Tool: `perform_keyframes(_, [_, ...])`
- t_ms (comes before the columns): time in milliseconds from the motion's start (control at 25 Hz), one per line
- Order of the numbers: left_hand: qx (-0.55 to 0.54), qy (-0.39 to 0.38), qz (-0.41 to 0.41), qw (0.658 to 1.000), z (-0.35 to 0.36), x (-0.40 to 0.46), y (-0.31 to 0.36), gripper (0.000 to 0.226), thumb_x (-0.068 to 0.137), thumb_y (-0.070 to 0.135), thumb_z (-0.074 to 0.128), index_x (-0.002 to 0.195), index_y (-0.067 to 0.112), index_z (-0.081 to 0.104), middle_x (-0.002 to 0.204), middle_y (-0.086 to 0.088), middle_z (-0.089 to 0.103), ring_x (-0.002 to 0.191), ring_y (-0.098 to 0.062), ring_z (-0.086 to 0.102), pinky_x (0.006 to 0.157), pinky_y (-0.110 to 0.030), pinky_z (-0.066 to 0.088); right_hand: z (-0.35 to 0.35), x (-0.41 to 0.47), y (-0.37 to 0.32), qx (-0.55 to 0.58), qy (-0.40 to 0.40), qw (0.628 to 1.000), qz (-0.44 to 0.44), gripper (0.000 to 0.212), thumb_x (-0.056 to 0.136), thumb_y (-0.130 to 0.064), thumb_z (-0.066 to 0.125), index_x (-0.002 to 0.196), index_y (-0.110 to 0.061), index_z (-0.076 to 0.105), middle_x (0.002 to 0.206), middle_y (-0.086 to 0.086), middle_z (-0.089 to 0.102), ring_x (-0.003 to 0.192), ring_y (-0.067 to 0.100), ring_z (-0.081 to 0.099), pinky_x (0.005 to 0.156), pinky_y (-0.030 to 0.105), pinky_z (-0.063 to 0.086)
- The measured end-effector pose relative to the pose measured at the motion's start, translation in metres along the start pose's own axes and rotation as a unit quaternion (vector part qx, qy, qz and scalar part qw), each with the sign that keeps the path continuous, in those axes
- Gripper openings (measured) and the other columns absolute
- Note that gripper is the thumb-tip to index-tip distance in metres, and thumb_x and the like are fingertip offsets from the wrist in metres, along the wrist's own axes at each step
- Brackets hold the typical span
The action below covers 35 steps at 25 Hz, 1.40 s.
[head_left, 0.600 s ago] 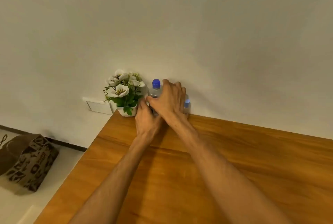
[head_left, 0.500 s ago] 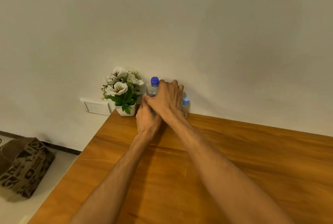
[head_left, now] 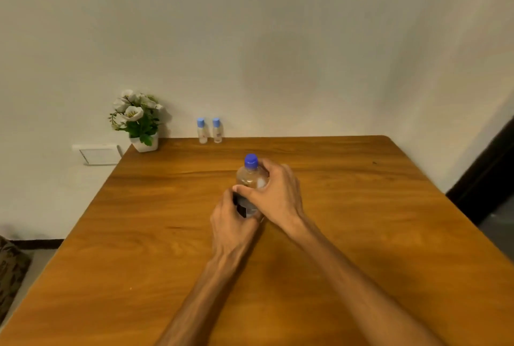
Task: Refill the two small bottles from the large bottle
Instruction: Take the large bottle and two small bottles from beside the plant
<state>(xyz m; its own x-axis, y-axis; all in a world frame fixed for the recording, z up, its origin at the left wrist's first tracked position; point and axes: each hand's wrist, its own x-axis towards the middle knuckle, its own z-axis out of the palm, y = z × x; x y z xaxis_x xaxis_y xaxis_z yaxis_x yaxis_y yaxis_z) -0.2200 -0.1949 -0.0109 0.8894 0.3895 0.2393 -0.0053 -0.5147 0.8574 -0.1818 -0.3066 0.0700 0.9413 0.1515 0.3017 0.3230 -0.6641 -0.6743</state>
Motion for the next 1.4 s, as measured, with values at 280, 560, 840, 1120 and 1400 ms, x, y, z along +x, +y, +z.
perform_keyframes(280, [-0.022,-0.094,0.047,0.994,0.078,-0.116,0.086,0.037,0.084,0.037,0.066,0.118,0.028,0.053,0.106,-0.001,0.072,0.091,-0.026,0.07,0.075,-0.047,0.059,-0.107,-0.113,0.077,-0.008,0.109,0.992,0.069,0.08,0.071,-0.047,0.093,0.14,-0.025,0.061,0.128,-0.003,0.07,0.117,0.018,0.06,0.095,0.045,0.058])
perform_keyframes(560, [-0.009,-0.13,0.013,0.991,0.057,-0.125,0.089,0.104,0.081,0.049,0.078,0.163,0.02,0.021,0.159,-0.007,0.048,0.134,-0.023,0.055,0.109,-0.042,0.05,-0.124,-0.133,0.059,-0.063,0.235,0.969,-0.05,0.084,0.083,-0.043,0.087,0.152,-0.012,0.051,0.154,0.009,0.056,0.141,0.024,0.05,0.111,0.034,0.046])
perform_keyframes(840, [0.06,-0.002,0.022,0.998,-0.017,-0.024,0.039,0.061,0.086,0.034,0.074,0.141,0.012,0.057,0.138,-0.009,0.065,0.124,-0.025,0.062,0.105,-0.047,0.055,-0.041,-0.057,-0.015,0.069,0.111,0.989,-0.066,0.034,0.091,-0.025,0.08,0.123,-0.018,0.074,0.119,-0.002,0.076,0.103,0.012,0.068,0.09,0.038,0.061])
perform_keyframes(1120, [0.109,0.065,-0.046,0.991,-0.051,0.163,-0.035,0.056,0.094,0.037,0.072,0.139,0.008,0.057,0.13,-0.014,0.069,0.117,-0.029,0.066,0.1,-0.047,0.058,0.093,0.115,-0.027,0.102,0.021,0.99,0.096,0.042,0.09,-0.021,0.081,0.129,-0.012,0.068,0.124,0.004,0.074,0.112,0.021,0.07,0.091,0.03,0.054])
perform_keyframes(1400, [0.13,0.054,-0.014,0.99,-0.009,0.278,-0.077,0.054,0.093,0.034,0.074,0.138,0.009,0.055,0.131,-0.013,0.068,0.112,-0.029,0.068,0.098,-0.046,0.059,0.174,0.222,0.012,0.051,0.015,0.993,0.108,0.045,0.091,-0.024,0.078,0.132,-0.014,0.063,0.123,0.005,0.073,0.107,0.024,0.071,0.079,0.031,0.055])
